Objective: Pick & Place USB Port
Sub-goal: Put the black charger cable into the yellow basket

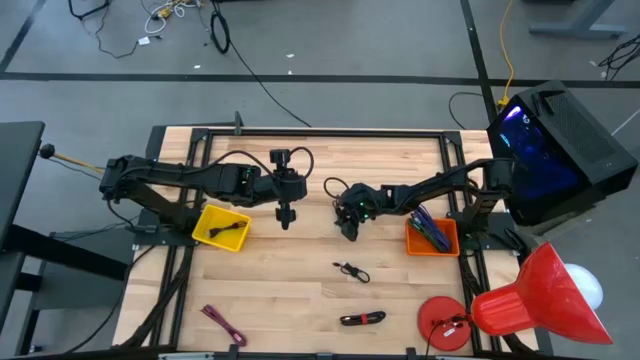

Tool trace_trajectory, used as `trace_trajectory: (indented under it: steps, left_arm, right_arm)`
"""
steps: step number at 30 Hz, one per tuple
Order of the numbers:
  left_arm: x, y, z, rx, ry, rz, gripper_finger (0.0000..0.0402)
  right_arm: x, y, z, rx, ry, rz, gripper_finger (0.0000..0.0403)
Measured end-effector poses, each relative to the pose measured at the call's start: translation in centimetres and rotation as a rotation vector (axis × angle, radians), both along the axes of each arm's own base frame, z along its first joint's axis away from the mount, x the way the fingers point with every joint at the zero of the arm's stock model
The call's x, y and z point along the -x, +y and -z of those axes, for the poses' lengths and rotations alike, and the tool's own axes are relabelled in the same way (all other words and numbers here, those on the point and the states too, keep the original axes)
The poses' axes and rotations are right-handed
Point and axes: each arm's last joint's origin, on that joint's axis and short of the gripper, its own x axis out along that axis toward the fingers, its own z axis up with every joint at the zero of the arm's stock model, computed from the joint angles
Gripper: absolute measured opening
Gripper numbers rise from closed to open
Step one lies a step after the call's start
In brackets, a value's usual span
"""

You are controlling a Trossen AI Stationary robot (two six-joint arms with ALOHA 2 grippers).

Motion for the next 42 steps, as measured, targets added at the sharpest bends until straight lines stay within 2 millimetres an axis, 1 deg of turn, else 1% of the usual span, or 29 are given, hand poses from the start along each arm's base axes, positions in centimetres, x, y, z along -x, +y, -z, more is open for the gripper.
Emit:
trace_trajectory:
  steps: [10, 15, 24, 34, 37, 42]
  left_arm:
    - [0.0, 0.0, 0.0, 0.0, -0.001, 0.0, 0.0076]
    - [0.0, 0.0, 0.0, 0.0, -0.001, 0.0, 0.0076]
    - [0.0, 0.0, 0.0, 0.0, -0.001, 0.001, 0.0076]
    - [0.0, 0.0, 0.0, 0.0, -0.001, 0.001, 0.0076]
    - [0.0, 0.0, 0.0, 0.0, -0.001, 0.001, 0.0076]
    - [0.0, 0.0, 0.0, -0.001, 0.0, 0.001, 0.0076]
  right_arm:
    - [0.1, -0.4, -1.4, -0.002, -0.045, -0.002, 0.0155]
    - [1.0, -0.5, -0.7, 0.004, 0.065, 0.014, 0.0155]
    - [0.8, -0.6, -0.9, 0.002, 0.044, 0.011, 0.0155]
    - [1.4, -0.9, -0.7, -0.012, 0.103, 0.03, 0.0155]
    - [1.3, -0.5, -0.5, -0.019, 0.112, 0.033, 0.0155]
    - [0.9, 0.5, 0.0, 0.015, 0.108, 0.017, 0.0155]
